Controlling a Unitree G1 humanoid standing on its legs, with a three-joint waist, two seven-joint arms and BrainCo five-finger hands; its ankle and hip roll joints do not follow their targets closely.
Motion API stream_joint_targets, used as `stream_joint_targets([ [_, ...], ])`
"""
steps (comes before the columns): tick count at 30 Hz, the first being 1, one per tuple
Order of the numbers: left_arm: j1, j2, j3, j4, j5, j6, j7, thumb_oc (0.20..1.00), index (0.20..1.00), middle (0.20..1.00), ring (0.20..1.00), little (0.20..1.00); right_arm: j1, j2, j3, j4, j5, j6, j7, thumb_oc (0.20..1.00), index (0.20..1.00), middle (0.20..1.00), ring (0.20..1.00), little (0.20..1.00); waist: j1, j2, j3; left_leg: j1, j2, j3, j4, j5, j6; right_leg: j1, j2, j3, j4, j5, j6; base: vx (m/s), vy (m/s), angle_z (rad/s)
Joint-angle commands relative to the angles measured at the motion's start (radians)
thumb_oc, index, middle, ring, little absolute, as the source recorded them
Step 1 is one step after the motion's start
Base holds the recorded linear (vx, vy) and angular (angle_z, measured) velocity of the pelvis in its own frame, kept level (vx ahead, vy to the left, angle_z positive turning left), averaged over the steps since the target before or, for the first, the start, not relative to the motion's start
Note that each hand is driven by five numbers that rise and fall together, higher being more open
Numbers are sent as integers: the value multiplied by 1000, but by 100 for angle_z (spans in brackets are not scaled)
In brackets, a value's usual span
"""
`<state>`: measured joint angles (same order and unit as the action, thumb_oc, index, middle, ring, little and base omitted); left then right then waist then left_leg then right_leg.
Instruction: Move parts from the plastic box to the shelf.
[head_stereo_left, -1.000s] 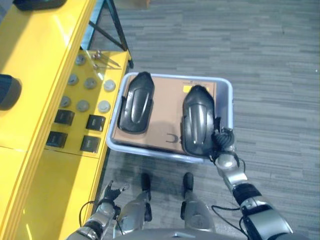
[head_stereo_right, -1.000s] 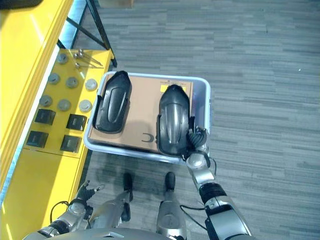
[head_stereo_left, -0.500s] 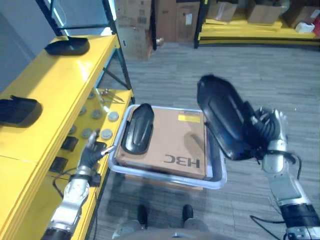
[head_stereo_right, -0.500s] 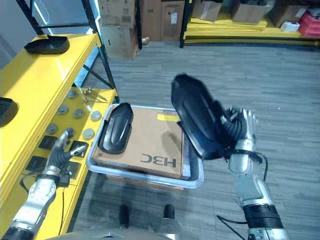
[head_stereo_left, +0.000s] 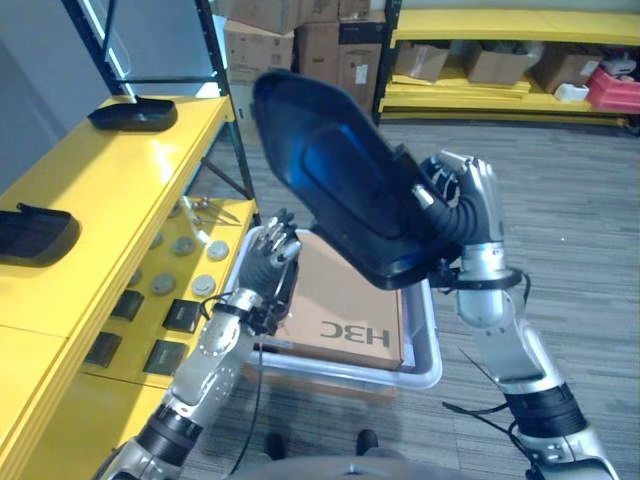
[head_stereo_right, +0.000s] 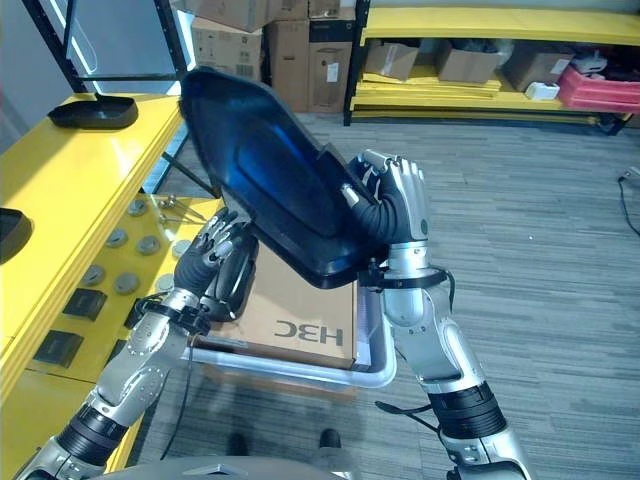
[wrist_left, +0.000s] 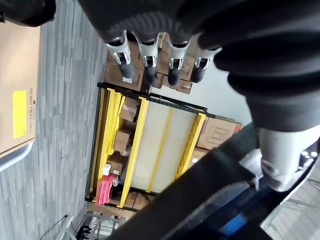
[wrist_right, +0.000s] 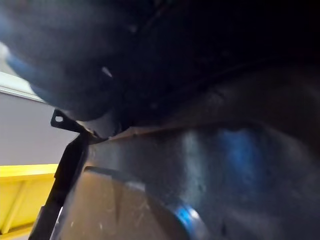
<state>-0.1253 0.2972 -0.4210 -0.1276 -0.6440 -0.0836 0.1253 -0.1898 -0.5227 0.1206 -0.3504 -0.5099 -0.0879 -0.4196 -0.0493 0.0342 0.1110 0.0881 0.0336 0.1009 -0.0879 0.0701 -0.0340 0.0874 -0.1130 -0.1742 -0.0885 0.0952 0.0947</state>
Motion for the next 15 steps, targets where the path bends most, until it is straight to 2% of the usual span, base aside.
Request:
stream_joint_targets([
  [1, -77, 22, -19, -22, -51, -28, -39, 1000, 1000, 1000, 1000, 1000, -87, -7, -3, -71, 29, -48, -12, 200, 200, 200, 200, 200, 8, -30, -47, 47, 88, -9, 1, -47, -69, 24, -64, -20, 25, -54, 65, 0, 0, 0],
  [7, -134, 16, -65, -34, -71, -31, -51, 1000, 1000, 1000, 1000, 1000, -102, 11, 95, -67, 80, -67, 40, 200, 200, 200, 200, 200, 2, -33, -45, 50, 85, -8, 1, -49, -66, 23, -64, -13, 28, -52, 64, 2, 2, -2],
  [15, -191, 12, -81, -21, -27, -41, -28, 1000, 1000, 1000, 1000, 1000, -133, 25, 210, -73, 137, -87, 106, 200, 200, 200, 200, 200, 0, -33, -42, 49, 83, -6, 1, -48, -65, 21, -66, -12, 31, -51, 63, 0, 0, 0],
])
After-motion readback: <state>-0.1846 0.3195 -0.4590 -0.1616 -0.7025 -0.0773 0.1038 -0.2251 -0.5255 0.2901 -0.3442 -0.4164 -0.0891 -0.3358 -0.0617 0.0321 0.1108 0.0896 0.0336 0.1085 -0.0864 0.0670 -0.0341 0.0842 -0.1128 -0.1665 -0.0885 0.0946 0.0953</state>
